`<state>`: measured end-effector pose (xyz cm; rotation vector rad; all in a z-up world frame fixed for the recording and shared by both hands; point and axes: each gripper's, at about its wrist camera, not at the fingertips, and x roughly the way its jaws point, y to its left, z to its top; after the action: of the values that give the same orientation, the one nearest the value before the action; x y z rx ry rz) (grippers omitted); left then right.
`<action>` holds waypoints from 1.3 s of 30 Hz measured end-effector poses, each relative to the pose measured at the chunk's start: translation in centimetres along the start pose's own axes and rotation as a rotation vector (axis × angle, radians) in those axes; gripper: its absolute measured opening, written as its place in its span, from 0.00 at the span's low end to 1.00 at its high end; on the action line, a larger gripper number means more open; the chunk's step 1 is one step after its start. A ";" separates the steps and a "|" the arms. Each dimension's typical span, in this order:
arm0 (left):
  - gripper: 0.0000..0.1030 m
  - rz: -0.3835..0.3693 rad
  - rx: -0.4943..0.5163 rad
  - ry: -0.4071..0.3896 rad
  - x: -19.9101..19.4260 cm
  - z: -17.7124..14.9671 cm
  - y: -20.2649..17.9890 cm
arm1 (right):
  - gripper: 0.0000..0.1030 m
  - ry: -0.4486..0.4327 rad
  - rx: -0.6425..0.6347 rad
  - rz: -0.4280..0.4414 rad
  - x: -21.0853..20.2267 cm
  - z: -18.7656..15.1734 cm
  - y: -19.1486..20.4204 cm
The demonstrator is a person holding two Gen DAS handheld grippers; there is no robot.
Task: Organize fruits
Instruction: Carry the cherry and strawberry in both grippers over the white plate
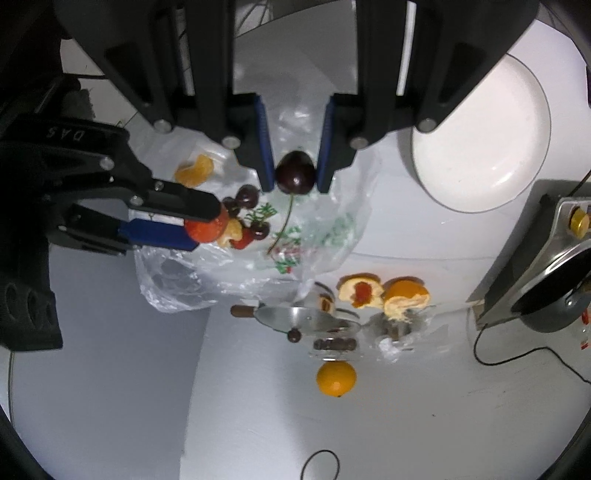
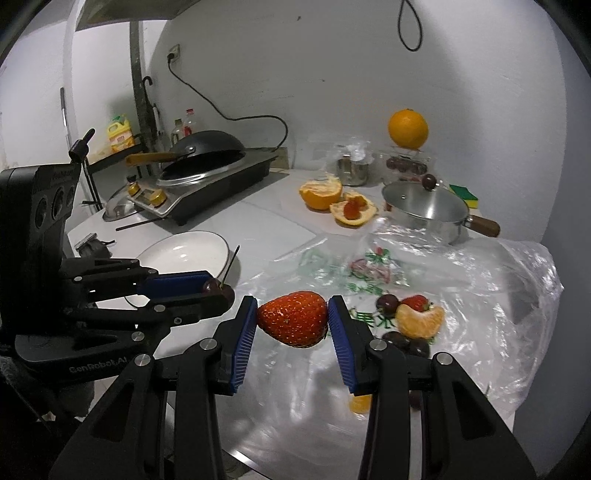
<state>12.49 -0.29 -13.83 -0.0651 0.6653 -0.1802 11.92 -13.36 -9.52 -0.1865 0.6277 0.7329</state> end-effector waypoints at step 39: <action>0.23 0.118 -0.190 -0.010 -5.1 -6.4 16.0 | 0.41 0.119 -0.130 0.102 10.3 3.2 13.4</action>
<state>6.96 16.34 -17.66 -0.2087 0.6735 -0.0026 10.30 3.50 -12.34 -0.3217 0.7070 0.8665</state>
